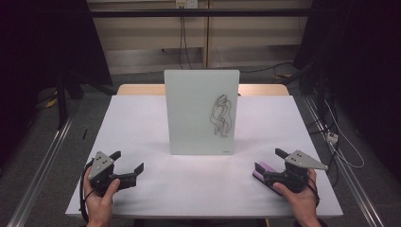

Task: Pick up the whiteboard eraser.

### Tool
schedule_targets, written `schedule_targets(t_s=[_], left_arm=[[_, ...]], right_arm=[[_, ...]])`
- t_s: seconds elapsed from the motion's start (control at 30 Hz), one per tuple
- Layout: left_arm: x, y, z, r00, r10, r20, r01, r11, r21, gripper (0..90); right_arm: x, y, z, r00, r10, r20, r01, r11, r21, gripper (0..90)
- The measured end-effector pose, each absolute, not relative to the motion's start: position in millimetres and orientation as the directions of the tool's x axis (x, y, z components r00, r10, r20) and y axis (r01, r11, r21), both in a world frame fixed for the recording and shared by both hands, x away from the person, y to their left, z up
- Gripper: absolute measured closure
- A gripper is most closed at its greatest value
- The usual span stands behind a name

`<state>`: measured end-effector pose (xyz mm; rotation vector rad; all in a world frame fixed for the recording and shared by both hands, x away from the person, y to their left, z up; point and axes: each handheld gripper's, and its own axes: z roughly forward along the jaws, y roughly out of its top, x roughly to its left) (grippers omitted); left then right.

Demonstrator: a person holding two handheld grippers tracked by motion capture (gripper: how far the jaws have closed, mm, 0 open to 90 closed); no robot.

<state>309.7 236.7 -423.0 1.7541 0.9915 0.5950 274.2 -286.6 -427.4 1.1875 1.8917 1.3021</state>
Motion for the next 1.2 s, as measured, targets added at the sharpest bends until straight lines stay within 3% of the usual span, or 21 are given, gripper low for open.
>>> schedule_targets(t_s=[0.57,0.77,0.93,1.2], left_arm=[[314,231,-426,0.548,0.835,-0.058,0.375,-0.183,0.909,4.8],[315,231,-426,0.553,0.831,-0.063,0.367,-0.175,0.914,4.8],[316,230,-426,0.558,0.827,-0.062,0.365,-0.178,0.914,4.8],[316,230,-426,0.559,0.827,-0.055,0.362,-0.185,0.914,4.8]], right_arm=[[275,-291,-426,-0.441,0.896,0.045,0.362,0.132,0.923,3.4],[275,-292,-420,-0.476,0.878,0.049,0.377,0.154,0.913,10.3],[274,-294,-418,-0.495,0.867,0.053,0.393,0.17,0.904,10.6],[275,-297,-413,-0.505,0.858,0.09,0.433,0.162,0.887,5.5]])
